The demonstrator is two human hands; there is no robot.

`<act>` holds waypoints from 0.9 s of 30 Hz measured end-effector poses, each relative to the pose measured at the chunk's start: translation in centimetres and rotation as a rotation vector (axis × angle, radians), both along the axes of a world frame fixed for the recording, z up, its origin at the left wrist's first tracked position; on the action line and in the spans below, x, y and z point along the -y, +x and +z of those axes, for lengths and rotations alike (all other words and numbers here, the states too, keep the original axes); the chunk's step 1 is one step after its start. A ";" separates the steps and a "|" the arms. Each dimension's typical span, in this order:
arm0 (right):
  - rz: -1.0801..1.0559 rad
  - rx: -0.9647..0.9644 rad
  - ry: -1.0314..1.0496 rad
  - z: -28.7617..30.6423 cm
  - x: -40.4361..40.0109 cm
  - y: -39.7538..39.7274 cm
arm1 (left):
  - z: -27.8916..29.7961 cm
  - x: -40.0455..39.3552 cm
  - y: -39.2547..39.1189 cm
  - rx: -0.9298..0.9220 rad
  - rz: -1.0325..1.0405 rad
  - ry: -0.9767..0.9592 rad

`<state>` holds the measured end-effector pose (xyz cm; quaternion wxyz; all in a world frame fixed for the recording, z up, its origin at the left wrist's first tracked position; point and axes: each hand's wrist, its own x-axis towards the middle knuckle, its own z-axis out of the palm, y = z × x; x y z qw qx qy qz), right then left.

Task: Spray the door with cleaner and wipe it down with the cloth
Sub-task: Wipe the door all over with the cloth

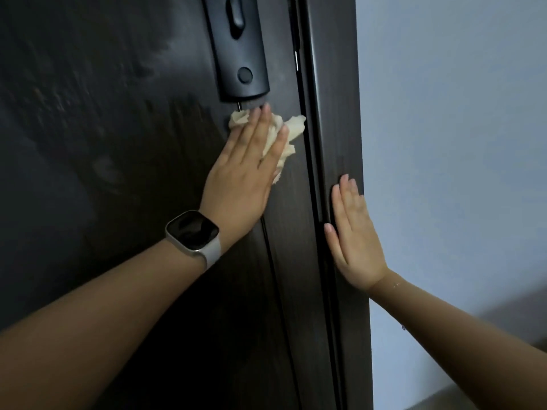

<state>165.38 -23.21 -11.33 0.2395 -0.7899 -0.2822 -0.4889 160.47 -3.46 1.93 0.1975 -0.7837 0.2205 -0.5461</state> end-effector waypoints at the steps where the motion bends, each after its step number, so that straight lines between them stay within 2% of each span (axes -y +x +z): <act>1: -0.013 0.008 0.005 -1.3 -0.1 0.2 | -1.0 0.3 0.1 0.005 -0.012 -0.024; 4: -0.022 -0.001 0.055 -4.5 -0.4 0.6 | -5.5 1.0 0.3 -0.039 -0.052 0.017; 8: -0.007 -0.011 0.082 -6.1 -0.5 0.5 | -12.8 0.5 -0.6 -0.195 -0.059 0.133; 10: -0.006 -0.021 0.072 -6.0 -0.4 0.5 | -13.7 0.1 -1.1 -0.232 -0.098 0.128; 13: -0.013 -0.022 0.070 -6.0 -0.4 0.6 | -9.6 -0.4 -1.1 -0.198 -0.234 0.100; 17: -0.020 -0.011 0.077 -6.2 -0.7 0.6 | 0.1 0.6 0.2 -0.028 -0.183 0.003; 20: -0.022 -0.015 0.079 -6.0 -0.4 0.6 | 1.5 2.9 0.9 0.010 -0.190 -0.023; 24: -0.025 -0.015 0.067 -6.1 -0.1 0.2 | -5.1 3.7 0.9 -0.139 -0.185 -0.152; 27: 0.002 -0.022 0.043 -6.2 -0.1 0.3 | -12.6 2.9 0.4 -0.186 -0.136 0.038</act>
